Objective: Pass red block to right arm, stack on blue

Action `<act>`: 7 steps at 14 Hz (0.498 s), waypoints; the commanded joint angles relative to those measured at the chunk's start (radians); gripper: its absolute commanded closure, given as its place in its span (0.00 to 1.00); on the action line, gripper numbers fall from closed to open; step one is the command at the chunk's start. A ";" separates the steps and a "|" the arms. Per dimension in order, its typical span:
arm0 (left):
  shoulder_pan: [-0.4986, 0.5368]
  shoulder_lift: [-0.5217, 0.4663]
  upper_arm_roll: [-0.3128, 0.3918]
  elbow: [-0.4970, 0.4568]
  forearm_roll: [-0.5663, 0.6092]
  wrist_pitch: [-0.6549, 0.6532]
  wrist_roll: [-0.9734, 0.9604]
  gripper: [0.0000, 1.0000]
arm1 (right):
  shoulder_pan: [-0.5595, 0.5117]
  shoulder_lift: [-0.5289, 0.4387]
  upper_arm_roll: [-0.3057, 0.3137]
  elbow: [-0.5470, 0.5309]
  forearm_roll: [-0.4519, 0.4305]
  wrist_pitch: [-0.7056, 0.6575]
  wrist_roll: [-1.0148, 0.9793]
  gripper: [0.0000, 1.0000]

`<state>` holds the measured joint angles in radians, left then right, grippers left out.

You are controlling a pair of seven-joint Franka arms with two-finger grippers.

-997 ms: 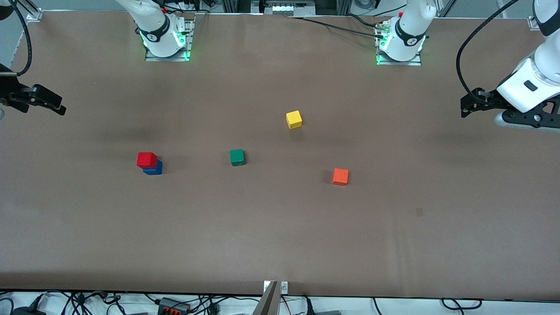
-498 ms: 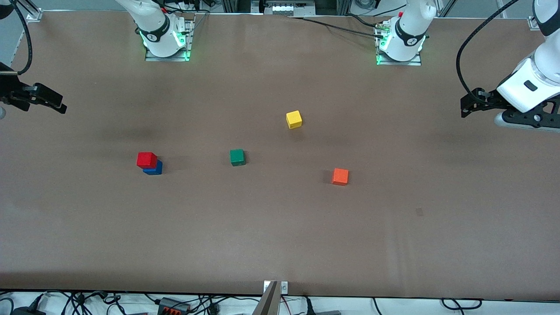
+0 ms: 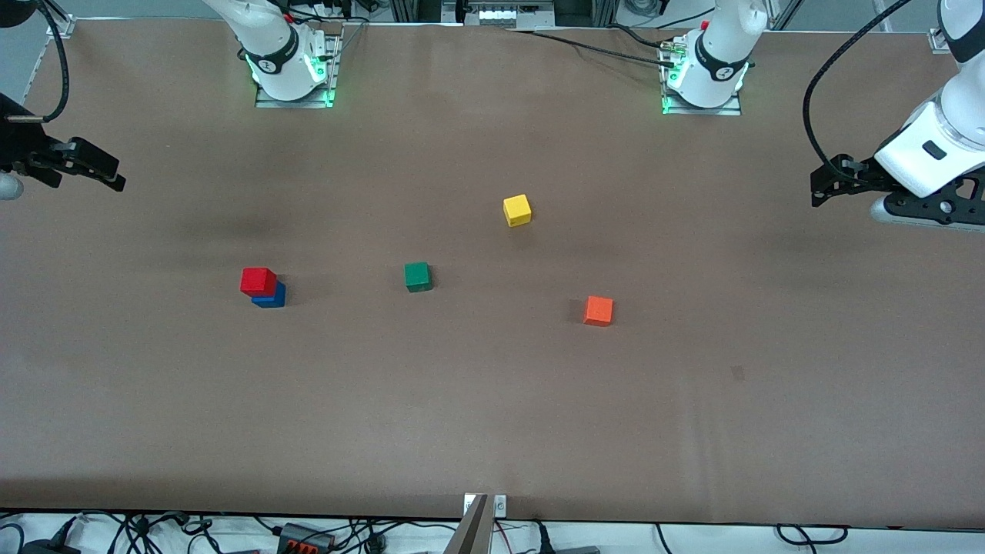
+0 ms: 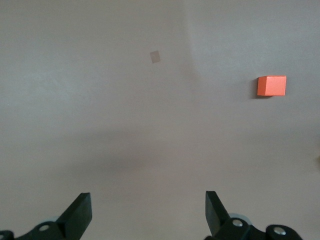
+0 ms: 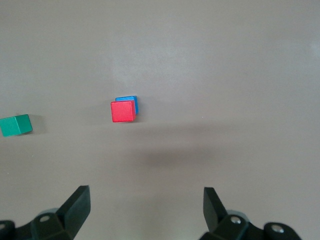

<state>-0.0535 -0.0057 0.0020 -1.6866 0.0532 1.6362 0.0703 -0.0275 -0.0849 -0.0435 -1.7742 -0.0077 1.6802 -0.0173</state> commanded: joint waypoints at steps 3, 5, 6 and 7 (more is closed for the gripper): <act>0.003 -0.003 0.003 0.018 -0.029 -0.019 0.026 0.00 | 0.004 -0.015 0.007 -0.019 -0.011 0.036 -0.007 0.00; 0.003 -0.003 0.003 0.018 -0.029 -0.019 0.026 0.00 | 0.020 -0.013 0.005 -0.016 -0.017 0.041 -0.015 0.00; 0.003 -0.003 0.003 0.018 -0.029 -0.019 0.026 0.00 | 0.021 -0.013 0.007 -0.016 -0.021 0.041 -0.019 0.00; 0.003 -0.003 0.003 0.018 -0.029 -0.019 0.026 0.00 | 0.026 -0.013 0.007 -0.016 -0.027 0.041 -0.018 0.00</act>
<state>-0.0535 -0.0057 0.0019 -1.6858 0.0532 1.6362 0.0707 -0.0112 -0.0871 -0.0384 -1.7769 -0.0173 1.7089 -0.0185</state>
